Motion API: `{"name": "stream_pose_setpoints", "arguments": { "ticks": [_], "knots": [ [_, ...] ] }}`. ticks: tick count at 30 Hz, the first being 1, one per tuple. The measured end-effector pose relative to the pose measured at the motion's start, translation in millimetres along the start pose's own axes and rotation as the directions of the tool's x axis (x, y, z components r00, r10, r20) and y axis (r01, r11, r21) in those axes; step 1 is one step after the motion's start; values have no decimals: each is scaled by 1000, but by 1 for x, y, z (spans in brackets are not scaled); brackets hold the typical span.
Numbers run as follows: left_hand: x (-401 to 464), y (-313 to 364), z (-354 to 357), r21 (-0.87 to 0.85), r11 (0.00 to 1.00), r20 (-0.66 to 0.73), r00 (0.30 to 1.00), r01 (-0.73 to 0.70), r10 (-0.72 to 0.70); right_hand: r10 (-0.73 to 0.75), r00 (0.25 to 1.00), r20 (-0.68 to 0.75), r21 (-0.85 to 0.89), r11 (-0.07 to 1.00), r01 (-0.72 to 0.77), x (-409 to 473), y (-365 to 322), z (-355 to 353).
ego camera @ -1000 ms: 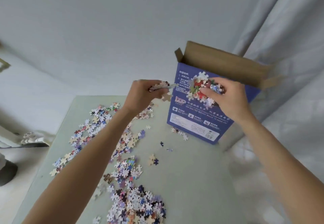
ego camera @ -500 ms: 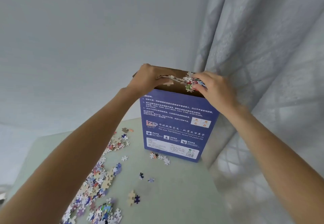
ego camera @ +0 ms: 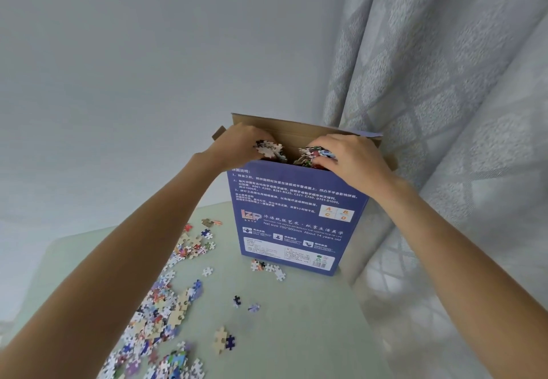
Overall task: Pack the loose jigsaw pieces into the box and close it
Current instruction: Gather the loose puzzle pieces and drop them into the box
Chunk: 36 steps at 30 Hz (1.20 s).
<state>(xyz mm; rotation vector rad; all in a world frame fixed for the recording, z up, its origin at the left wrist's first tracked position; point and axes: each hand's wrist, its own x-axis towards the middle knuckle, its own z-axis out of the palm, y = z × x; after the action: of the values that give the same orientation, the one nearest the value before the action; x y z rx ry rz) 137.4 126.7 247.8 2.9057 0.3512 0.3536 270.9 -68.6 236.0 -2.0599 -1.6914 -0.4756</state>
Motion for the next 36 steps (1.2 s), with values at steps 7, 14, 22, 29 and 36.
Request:
{"name": "stream_pose_setpoints", "arguments": {
  "ticks": [7, 14, 22, 29, 36],
  "knots": [
    [1, -9, 1, -29, 994, -8, 995, 101, -102, 35, 997, 74, -39, 999, -32, 3, -5, 3],
    [-5, -5, 2, -114, 993, -3, 1000, 24, -25, 66, 992, 104, 68, 995, -73, 3, -7, 9],
    [-17, -4, 4, -193, 980, -176, 984, -52, 18, 89, 995, -44, 193, 978, -79, 4, -12, 10],
    [-45, -8, 18, 167, 951, -349, 887, -260, 304, 57, 968, -243, 190, 982, -10, -8, -35, 9],
    [-132, -2, 54, 49, 993, -554, 825, -103, 113, -57, 977, -206, 186, 978, 97, -91, -98, 76]
  ]
}}
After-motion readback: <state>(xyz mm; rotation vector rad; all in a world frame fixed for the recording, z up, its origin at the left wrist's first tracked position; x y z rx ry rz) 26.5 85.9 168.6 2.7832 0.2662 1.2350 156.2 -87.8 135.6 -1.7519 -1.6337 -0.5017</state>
